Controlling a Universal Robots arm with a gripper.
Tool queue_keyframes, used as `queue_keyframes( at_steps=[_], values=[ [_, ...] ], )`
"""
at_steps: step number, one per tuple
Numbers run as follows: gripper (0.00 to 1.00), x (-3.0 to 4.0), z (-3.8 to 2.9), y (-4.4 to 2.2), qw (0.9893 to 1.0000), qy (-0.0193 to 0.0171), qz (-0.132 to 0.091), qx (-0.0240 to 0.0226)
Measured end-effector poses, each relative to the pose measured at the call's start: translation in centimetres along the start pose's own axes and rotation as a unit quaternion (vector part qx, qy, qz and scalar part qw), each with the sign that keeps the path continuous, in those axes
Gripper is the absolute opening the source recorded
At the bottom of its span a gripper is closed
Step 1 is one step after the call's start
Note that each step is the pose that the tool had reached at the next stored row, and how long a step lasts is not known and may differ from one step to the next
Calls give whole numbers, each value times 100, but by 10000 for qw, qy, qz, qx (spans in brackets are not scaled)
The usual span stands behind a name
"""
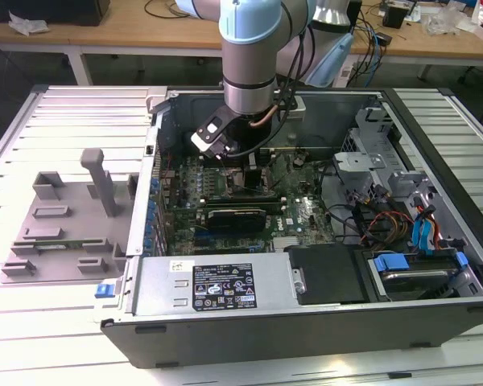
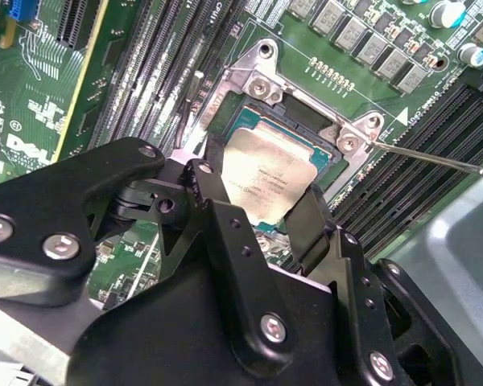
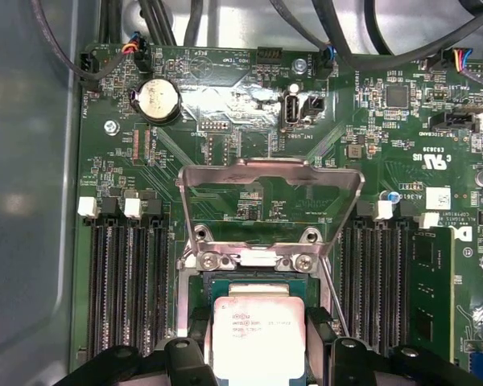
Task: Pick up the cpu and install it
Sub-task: 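Place the cpu into insertion slot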
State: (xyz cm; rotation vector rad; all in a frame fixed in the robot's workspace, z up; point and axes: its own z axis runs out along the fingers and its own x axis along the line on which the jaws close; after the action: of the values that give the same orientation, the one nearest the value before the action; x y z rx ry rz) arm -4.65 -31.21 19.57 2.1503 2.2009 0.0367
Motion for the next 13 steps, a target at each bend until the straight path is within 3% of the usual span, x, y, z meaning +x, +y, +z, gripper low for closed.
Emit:
queue_keyframes(
  at_steps=[5,6,8,13],
  values=[
    [55,1,3,1,10000,6,0,-3],
    [61,1,-3,1,10000,36,2,-2],
    [61,0,-25,2,10000,72,4,-3],
    [61,-3,-25,20,10000,83,6,-2]
  ],
)
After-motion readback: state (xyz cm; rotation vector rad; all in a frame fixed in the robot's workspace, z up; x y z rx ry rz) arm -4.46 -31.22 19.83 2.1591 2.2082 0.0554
